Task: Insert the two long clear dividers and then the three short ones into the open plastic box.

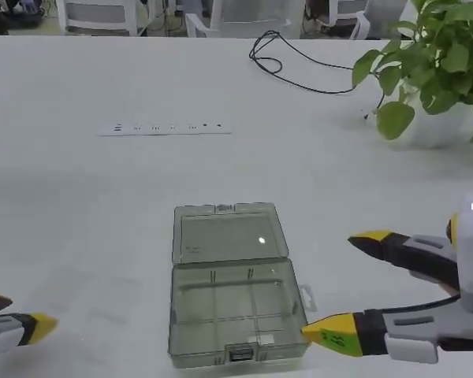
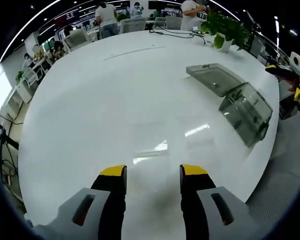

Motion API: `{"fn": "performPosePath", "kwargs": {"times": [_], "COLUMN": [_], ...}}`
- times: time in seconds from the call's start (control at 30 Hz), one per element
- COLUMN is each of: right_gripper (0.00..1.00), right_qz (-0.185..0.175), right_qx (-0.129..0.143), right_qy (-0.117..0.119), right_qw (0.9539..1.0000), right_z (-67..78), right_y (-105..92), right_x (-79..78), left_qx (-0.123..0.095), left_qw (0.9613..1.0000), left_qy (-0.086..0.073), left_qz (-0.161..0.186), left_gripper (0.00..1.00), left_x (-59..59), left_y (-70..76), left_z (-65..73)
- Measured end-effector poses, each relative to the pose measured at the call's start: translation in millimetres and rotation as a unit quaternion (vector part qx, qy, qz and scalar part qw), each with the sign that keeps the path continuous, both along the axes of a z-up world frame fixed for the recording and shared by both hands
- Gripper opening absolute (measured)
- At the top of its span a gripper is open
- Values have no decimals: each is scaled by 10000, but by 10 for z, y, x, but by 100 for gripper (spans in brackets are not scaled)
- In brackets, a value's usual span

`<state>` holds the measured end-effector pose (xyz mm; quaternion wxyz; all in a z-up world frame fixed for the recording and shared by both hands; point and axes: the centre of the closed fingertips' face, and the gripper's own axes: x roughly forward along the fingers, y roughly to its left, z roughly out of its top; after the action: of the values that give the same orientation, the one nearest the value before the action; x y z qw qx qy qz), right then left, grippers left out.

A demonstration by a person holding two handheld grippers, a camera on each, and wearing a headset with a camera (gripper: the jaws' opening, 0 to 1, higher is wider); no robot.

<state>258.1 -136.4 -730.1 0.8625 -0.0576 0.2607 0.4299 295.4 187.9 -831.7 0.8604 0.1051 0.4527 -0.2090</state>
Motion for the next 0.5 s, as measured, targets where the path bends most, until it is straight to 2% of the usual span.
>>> {"fn": "performPosePath", "kwargs": {"times": [0.13,0.23,0.3,0.5], "right_gripper": [90,90,89,89], "right_qz": [-45,-79,-96,-159], "right_qx": [47,38,36,62], "right_qy": [8,7,-6,-25], "right_qw": [10000,10000,9999,9999], "right_z": [-10,-12,-6,6], "right_y": [-29,-44,-51,-57], "right_x": [20,24,28,42], "left_qx": [-18,96,156,143], "left_qw": [10000,9999,9998,9997], "left_qy": [61,129,153,218], "left_qz": [12,-29,-40,-6], "left_gripper": [40,39,39,37], "left_x": [10,-2,-14,-43], "left_y": [-1,15,28,31], "left_z": [-61,-108,-117,-134]}}
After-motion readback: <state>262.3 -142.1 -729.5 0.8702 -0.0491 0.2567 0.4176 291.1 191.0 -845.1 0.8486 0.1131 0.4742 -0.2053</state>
